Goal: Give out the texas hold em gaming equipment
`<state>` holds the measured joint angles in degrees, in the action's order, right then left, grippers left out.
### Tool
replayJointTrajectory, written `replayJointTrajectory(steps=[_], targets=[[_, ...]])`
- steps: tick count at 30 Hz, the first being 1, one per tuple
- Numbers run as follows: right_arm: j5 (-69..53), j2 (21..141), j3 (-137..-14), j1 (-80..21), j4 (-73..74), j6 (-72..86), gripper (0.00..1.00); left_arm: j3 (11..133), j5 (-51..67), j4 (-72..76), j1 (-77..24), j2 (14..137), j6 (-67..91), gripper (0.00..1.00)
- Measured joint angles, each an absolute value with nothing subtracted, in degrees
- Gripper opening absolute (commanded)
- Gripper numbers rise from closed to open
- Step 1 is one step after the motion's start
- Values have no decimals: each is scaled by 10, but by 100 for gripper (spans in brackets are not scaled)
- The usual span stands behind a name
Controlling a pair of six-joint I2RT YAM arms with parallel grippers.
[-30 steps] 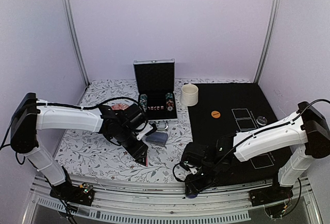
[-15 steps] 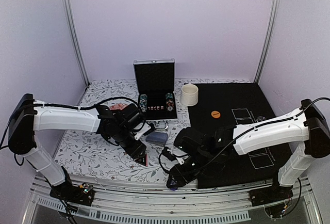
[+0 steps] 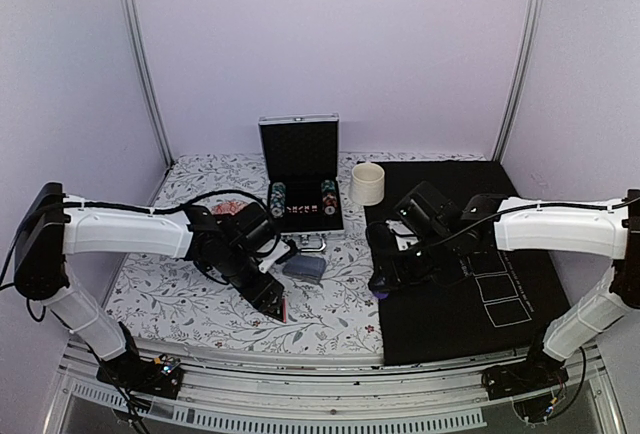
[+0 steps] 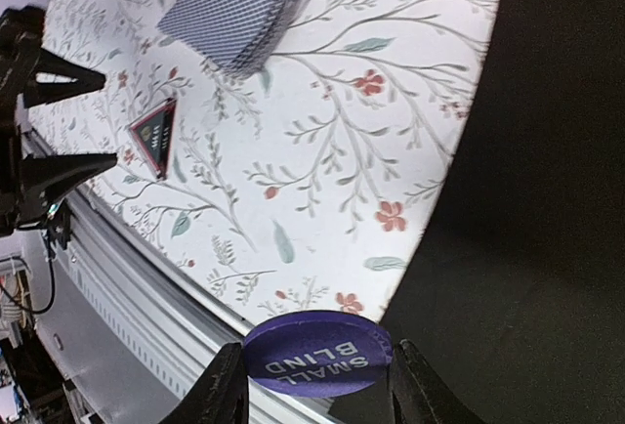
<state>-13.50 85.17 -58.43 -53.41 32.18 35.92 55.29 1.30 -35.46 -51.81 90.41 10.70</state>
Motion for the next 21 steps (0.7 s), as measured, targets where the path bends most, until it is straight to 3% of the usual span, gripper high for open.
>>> replayJointTrajectory(steps=[5, 21], targets=[[-105, 837, -579, -493, 370, 352, 28, 553, 20, -354, -519, 914, 114, 83], [-43, 803, -576, -300, 450, 269, 29, 553, 23, -353, -527, 954, 120, 83]])
